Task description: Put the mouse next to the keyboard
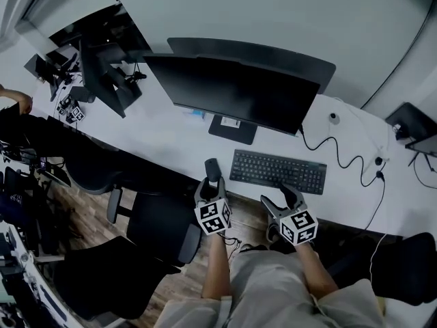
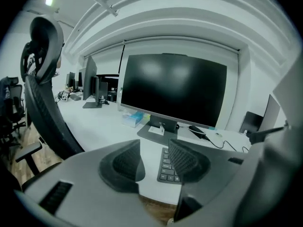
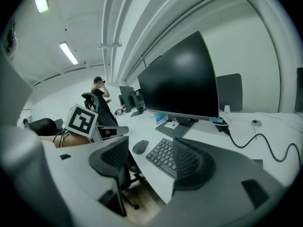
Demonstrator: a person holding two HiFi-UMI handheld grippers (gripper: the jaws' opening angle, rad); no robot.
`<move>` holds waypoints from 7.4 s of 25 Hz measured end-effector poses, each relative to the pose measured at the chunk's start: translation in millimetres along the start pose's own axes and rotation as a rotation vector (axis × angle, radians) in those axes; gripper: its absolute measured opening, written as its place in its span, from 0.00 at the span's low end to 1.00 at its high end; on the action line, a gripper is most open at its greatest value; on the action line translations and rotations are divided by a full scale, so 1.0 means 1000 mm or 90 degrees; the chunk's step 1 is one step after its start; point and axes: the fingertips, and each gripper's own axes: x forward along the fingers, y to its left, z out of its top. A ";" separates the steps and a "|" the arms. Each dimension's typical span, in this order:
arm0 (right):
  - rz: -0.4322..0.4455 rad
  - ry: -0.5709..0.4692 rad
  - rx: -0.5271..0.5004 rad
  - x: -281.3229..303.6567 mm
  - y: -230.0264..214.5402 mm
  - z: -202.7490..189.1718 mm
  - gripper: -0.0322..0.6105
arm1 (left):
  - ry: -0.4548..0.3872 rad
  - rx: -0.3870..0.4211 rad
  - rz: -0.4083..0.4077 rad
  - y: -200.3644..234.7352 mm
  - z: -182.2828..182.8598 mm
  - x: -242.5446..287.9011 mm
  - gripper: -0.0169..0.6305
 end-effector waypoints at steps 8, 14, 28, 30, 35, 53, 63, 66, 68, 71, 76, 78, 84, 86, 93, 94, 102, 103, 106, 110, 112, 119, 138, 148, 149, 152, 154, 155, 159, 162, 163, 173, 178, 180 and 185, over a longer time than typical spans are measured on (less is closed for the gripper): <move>0.005 0.052 -0.080 -0.004 -0.028 -0.017 0.53 | 0.046 0.048 0.029 0.004 -0.018 0.045 0.33; 0.005 0.078 -0.086 -0.007 -0.049 -0.028 0.53 | 0.091 0.038 0.105 0.027 -0.047 0.072 0.35; -0.011 0.111 -0.118 -0.027 -0.079 -0.040 0.54 | 0.162 0.006 0.177 0.050 -0.095 0.107 0.50; -0.011 0.114 -0.118 -0.030 -0.082 -0.043 0.54 | 0.172 -0.006 0.186 0.055 -0.103 0.109 0.51; -0.003 0.111 -0.126 -0.033 -0.086 -0.044 0.54 | 0.186 -0.019 0.193 0.061 -0.112 0.115 0.51; 0.038 0.117 -0.120 -0.028 -0.107 -0.051 0.52 | 0.143 -0.019 0.198 0.060 -0.110 0.127 0.49; -0.002 0.115 -0.063 -0.016 -0.092 -0.046 0.52 | 0.154 0.009 0.156 0.062 -0.112 0.129 0.49; -0.022 0.107 -0.027 -0.019 -0.084 -0.047 0.51 | 0.163 0.022 0.139 0.061 -0.112 0.128 0.49; -0.029 0.104 -0.011 -0.021 -0.077 -0.050 0.51 | 0.167 0.030 0.128 0.061 -0.112 0.128 0.49; -0.039 0.102 0.004 -0.023 -0.068 -0.055 0.51 | 0.170 0.039 0.116 0.061 -0.112 0.129 0.49; -0.066 0.099 0.016 -0.035 -0.072 -0.060 0.50 | 0.172 0.048 0.098 0.059 -0.111 0.128 0.49; -0.076 0.099 0.025 -0.038 -0.076 -0.062 0.50 | 0.177 0.056 0.086 0.058 -0.112 0.127 0.49; -0.058 0.095 0.023 -0.043 -0.071 -0.065 0.50 | 0.166 0.066 0.078 0.061 -0.103 0.118 0.49; -0.050 0.096 0.017 -0.046 -0.073 -0.067 0.50 | 0.153 0.068 0.082 0.057 -0.096 0.108 0.49; -0.019 0.081 -0.050 -0.066 -0.077 -0.050 0.50 | 0.101 0.095 0.069 0.018 -0.073 0.069 0.49; -0.017 0.077 -0.049 -0.069 -0.080 -0.048 0.50 | 0.085 0.091 0.065 0.008 -0.068 0.065 0.49; -0.013 0.057 -0.059 -0.104 -0.102 -0.043 0.49 | 0.015 0.090 0.014 -0.085 -0.040 0.045 0.49; -0.015 0.057 -0.069 -0.109 -0.106 -0.042 0.49 | 0.010 0.086 0.007 -0.098 -0.039 0.043 0.49; -0.021 0.044 -0.081 -0.124 -0.115 -0.039 0.49 | 0.005 0.085 -0.016 -0.135 -0.042 0.035 0.49; -0.030 0.023 -0.080 -0.142 -0.127 -0.033 0.49 | 0.000 0.094 -0.044 -0.178 -0.045 0.030 0.49; -0.027 0.018 -0.075 -0.151 -0.132 -0.033 0.48 | 0.000 0.097 -0.056 -0.199 -0.047 0.030 0.49; -0.013 0.005 -0.030 -0.183 -0.144 -0.048 0.47 | 0.001 0.107 -0.105 -0.267 -0.050 0.026 0.49; -0.073 -0.069 0.100 -0.245 -0.187 -0.083 0.46 | 0.057 0.189 -0.224 -0.404 -0.109 0.020 0.49; -0.099 -0.069 0.140 -0.253 -0.210 -0.104 0.43 | 0.094 0.208 -0.253 -0.447 -0.147 0.027 0.49; -0.103 -0.070 0.143 -0.254 -0.211 -0.105 0.43 | 0.095 0.210 -0.257 -0.450 -0.151 0.029 0.49; -0.113 -0.070 0.147 -0.258 -0.215 -0.110 0.42 | 0.102 0.213 -0.263 -0.459 -0.162 0.036 0.49; -0.113 -0.062 0.151 -0.258 -0.216 -0.116 0.42 | 0.112 0.214 -0.268 -0.466 -0.168 0.036 0.49; -0.113 -0.058 0.156 -0.258 -0.218 -0.119 0.42 | 0.118 0.216 -0.271 -0.468 -0.172 0.035 0.49; -0.126 -0.052 0.170 -0.264 -0.233 -0.126 0.42 | 0.139 0.222 -0.278 -0.478 -0.186 0.039 0.49; -0.133 -0.046 0.173 -0.266 -0.237 -0.131 0.42 | 0.160 0.223 -0.280 -0.484 -0.198 0.041 0.49; -0.135 -0.048 0.176 -0.267 -0.238 -0.130 0.42 | 0.166 0.223 -0.283 -0.486 -0.201 0.042 0.49; -0.179 -0.054 0.195 -0.279 -0.244 -0.141 0.26 | 0.203 0.234 -0.299 -0.501 -0.225 0.047 0.49; -0.196 -0.053 0.215 -0.289 -0.247 -0.155 0.21 | 0.215 0.245 -0.304 -0.506 -0.235 0.053 0.49; -0.200 -0.049 0.223 -0.294 -0.248 -0.162 0.16 | 0.222 0.244 -0.302 -0.506 -0.239 0.054 0.49; -0.204 -0.034 0.223 -0.306 -0.251 -0.170 0.07 | 0.227 0.259 -0.299 -0.507 -0.244 0.055 0.49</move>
